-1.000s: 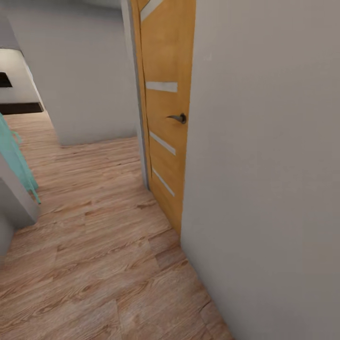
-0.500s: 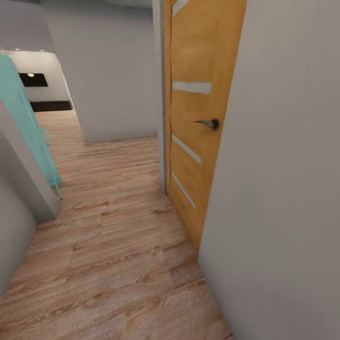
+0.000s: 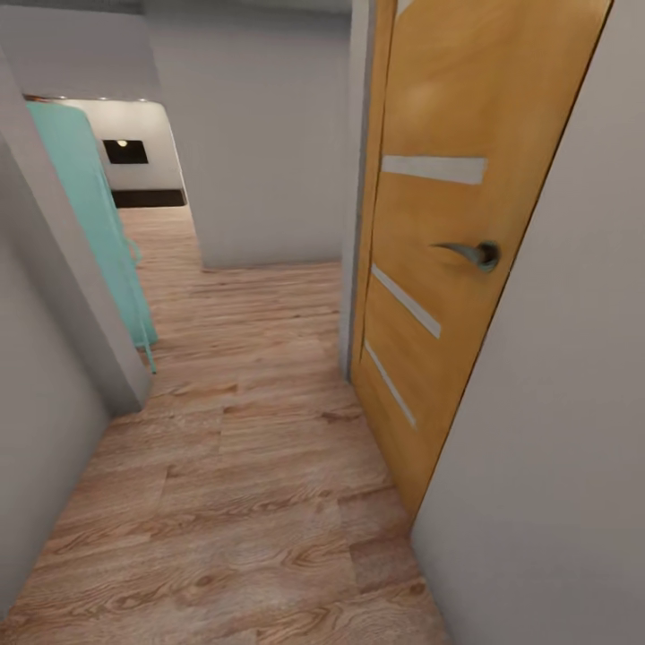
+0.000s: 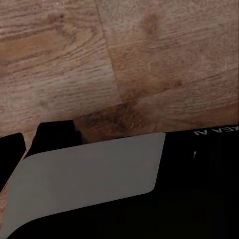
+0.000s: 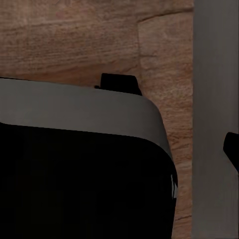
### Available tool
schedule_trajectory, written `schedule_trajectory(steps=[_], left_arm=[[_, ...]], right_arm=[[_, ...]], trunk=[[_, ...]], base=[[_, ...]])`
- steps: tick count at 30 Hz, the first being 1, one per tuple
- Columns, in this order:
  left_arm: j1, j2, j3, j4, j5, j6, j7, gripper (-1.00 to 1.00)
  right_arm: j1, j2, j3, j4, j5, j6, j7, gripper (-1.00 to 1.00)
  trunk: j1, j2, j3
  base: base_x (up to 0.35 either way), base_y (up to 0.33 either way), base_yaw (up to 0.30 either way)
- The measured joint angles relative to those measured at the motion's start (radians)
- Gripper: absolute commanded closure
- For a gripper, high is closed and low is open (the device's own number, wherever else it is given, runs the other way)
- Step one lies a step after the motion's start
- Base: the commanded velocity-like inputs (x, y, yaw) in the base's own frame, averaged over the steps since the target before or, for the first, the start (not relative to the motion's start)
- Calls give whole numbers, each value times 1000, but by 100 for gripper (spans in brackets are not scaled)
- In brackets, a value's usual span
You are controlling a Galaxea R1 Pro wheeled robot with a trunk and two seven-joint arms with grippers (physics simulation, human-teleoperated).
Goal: Move the two storage containers from the living room to the garage. In the garage, place one container on the floor and stack the other container on top of it (either order is fine).
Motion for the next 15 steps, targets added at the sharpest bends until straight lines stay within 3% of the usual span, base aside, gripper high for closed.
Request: schedule_trajectory(steps=[11,15], left_arm=[[0,0,0,0,0,0,0,-100],[0,0,0,0,0,0,0,-100]], right_arm=[[0,2,0,0,0,0,0,-100],[0,0,0,0,-1,0,0,-100]], trunk=[[0,0,0],[0,0,0]], base=[[314,0,264],[314,0,75]])
